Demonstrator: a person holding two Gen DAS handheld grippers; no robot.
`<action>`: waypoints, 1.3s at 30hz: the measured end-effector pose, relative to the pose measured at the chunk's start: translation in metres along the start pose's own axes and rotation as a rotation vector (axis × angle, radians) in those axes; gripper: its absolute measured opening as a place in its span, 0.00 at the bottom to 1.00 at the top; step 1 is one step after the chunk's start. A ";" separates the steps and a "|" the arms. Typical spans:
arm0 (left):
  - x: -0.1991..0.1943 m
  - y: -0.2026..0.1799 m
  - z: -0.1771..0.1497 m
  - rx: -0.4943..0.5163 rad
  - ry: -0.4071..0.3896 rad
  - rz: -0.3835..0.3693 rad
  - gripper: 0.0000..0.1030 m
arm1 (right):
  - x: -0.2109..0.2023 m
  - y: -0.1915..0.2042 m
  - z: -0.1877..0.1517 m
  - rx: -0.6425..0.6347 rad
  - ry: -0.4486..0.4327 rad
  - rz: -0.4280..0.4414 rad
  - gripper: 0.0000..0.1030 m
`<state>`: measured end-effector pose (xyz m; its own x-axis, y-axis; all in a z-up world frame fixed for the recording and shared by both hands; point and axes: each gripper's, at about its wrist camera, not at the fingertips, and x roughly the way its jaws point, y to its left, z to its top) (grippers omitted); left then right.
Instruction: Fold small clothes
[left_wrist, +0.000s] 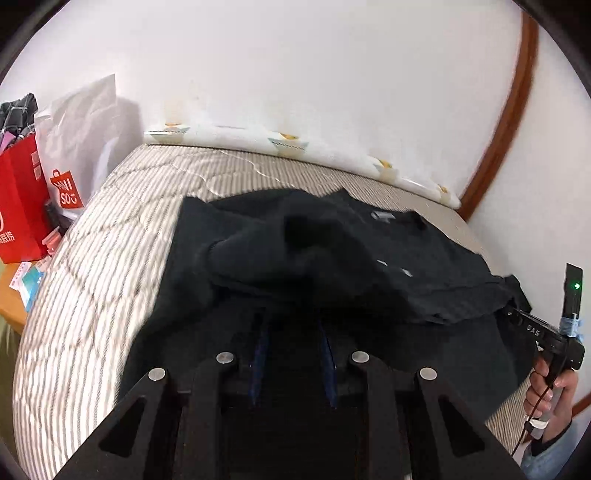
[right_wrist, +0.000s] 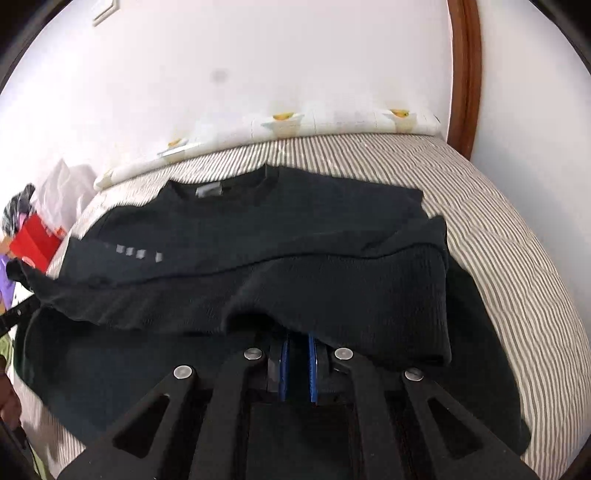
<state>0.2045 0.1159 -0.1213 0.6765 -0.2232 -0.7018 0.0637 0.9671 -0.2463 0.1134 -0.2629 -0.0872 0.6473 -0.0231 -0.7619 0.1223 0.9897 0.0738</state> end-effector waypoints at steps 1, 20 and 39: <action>0.003 0.001 0.003 -0.002 -0.003 0.007 0.23 | 0.005 0.000 0.006 -0.001 -0.002 -0.003 0.07; 0.057 0.038 0.067 0.015 0.077 0.034 0.43 | 0.064 -0.064 0.086 0.004 0.026 -0.128 0.70; 0.082 0.025 0.073 -0.005 0.004 0.150 0.09 | 0.051 -0.073 0.098 -0.002 -0.130 -0.035 0.13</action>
<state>0.3152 0.1306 -0.1362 0.6752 -0.0770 -0.7336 -0.0412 0.9891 -0.1417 0.2108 -0.3504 -0.0686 0.7348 -0.0757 -0.6741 0.1449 0.9883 0.0470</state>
